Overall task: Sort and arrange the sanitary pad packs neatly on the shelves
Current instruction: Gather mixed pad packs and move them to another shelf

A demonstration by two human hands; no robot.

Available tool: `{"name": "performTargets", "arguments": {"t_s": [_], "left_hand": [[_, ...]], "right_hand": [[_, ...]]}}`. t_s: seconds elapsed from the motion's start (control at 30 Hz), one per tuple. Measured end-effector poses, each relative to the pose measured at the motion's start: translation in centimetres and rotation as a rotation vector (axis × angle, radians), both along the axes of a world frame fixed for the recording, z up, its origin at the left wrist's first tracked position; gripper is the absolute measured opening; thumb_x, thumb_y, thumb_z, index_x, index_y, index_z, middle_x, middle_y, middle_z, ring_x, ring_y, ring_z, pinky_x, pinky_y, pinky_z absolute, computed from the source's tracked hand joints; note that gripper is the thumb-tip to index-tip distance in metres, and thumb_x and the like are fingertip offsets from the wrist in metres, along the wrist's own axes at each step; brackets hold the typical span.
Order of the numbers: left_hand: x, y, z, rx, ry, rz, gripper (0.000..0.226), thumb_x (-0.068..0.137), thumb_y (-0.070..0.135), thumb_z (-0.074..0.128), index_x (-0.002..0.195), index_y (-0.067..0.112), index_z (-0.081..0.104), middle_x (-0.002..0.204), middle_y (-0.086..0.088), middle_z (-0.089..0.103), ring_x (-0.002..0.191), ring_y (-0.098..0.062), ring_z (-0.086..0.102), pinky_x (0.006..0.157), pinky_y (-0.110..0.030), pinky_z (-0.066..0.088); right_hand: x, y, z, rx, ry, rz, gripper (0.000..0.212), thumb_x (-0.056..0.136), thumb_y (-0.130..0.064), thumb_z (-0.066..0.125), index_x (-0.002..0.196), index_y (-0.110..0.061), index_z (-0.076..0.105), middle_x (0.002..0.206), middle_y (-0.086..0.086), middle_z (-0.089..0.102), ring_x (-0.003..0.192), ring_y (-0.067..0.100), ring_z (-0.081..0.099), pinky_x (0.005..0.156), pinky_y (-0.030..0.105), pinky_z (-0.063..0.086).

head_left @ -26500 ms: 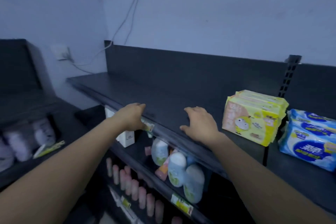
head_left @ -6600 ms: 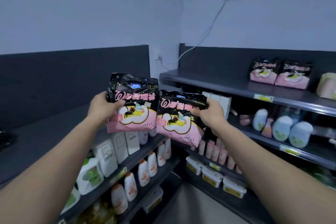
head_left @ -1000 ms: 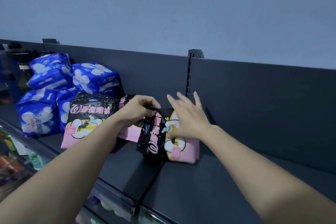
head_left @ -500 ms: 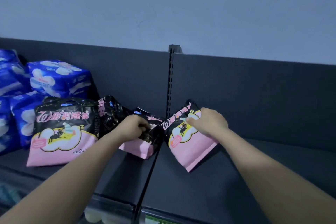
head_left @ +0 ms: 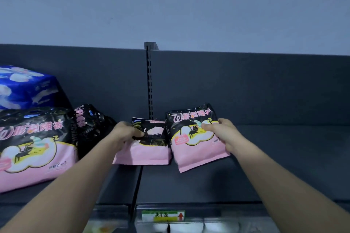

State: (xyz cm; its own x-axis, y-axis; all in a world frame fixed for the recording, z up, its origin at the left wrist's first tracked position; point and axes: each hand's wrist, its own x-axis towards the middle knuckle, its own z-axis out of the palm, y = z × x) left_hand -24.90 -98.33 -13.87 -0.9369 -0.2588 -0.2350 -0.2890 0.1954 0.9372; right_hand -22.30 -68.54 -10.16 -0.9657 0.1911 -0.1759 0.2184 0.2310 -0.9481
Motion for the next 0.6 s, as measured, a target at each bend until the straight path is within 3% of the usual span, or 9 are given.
{"name": "performTargets", "arguments": {"t_s": [0.07,0.13,0.2,0.23,0.3,0.37,0.47,0.53,0.6], "left_hand": [[0.3,1.3,0.5,0.089,0.033,-0.059,0.03,0.073,-0.023,0.063,0.093,-0.001,0.058,0.082,-0.019,0.062,0.067,-0.026,0.06,0.049,-0.025,0.053],[0.5,2.4,1.0,0.126,0.082,-0.114,0.036,0.072,-0.027,0.06,0.086,0.006,0.056,0.085,-0.019,0.062,0.072,-0.028,0.061,0.059,-0.031,0.057],[0.4,3.2,1.2,0.179,0.192,-0.117,0.044,0.072,-0.03,0.058,0.085,0.012,0.053,0.093,-0.016,0.062,0.078,-0.029,0.062,0.071,-0.039,0.057],[0.5,4.0,1.4,0.165,0.278,-0.101,0.047,0.072,-0.028,0.059,0.087,0.016,0.052,0.098,-0.012,0.061,0.083,-0.027,0.062,0.077,-0.042,0.057],[0.8,5.9,2.1,-0.053,0.497,-0.067,0.053,0.071,-0.018,0.068,0.097,0.024,0.051,0.113,-0.007,0.054,0.102,-0.023,0.059,0.095,-0.042,0.051],[1.9,8.5,3.2,-0.313,0.672,-0.078,0.063,0.07,-0.007,0.076,0.115,0.026,0.047,0.122,0.001,0.043,0.116,-0.016,0.049,0.104,-0.032,0.04],[3.6,12.6,5.0,-0.447,0.828,-0.169,0.07,0.069,0.013,0.083,0.129,0.021,0.048,0.121,0.006,0.045,0.113,-0.008,0.045,0.099,-0.024,0.036],[4.3,15.0,6.0,-0.41,0.854,-0.186,0.05,0.077,0.023,0.079,0.122,0.021,0.056,0.114,0.007,0.055,0.099,-0.007,0.054,0.087,-0.021,0.042],[4.5,17.2,6.7,-0.253,0.753,-0.229,0.019,0.09,0.019,0.066,0.108,0.022,0.062,0.104,0.002,0.062,0.076,-0.014,0.06,0.068,-0.027,0.048]], "right_hand": [[0.5,1.1,-0.6,-0.07,0.028,-0.038,0.082,0.082,-0.017,0.076,0.148,-0.003,0.028,0.141,0.01,0.047,0.127,0.026,0.047,0.101,0.033,0.037],[1.2,2.3,-0.6,-0.097,0.058,-0.095,0.083,0.081,-0.016,0.076,0.148,-0.006,0.029,0.143,0.01,0.046,0.127,0.027,0.048,0.102,0.035,0.039],[1.8,3.4,-0.4,-0.095,0.097,-0.173,0.064,0.078,-0.016,0.078,0.133,-0.01,0.046,0.129,0.007,0.055,0.115,0.026,0.055,0.099,0.036,0.044],[2.3,3.9,-0.2,-0.087,0.12,-0.213,0.046,0.073,-0.018,0.079,0.111,-0.012,0.052,0.117,0.003,0.061,0.105,0.025,0.06,0.096,0.038,0.048],[2.7,5.0,-0.1,-0.066,0.153,-0.278,0.039,0.06,-0.024,0.076,0.093,-0.013,0.059,0.099,0.002,0.068,0.091,0.026,0.066,0.089,0.045,0.054],[3.0,6.1,0.2,-0.058,0.167,-0.317,0.032,0.057,-0.023,0.073,0.086,-0.017,0.062,0.091,0.003,0.07,0.087,0.027,0.067,0.084,0.045,0.056],[4.3,7.6,0.4,-0.045,0.175,-0.337,0.032,0.057,-0.022,0.076,0.086,-0.016,0.065,0.088,0.003,0.07,0.083,0.026,0.067,0.082,0.044,0.056],[4.9,9.1,0.2,-0.055,0.176,-0.334,0.031,0.06,-0.019,0.079,0.087,-0.017,0.064,0.09,0.002,0.07,0.084,0.025,0.067,0.083,0.044,0.056],[5.6,10.7,-0.2,-0.06,0.166,-0.326,0.031,0.06,-0.019,0.08,0.087,-0.019,0.063,0.09,0.002,0.07,0.084,0.025,0.067,0.082,0.044,0.056]]}}
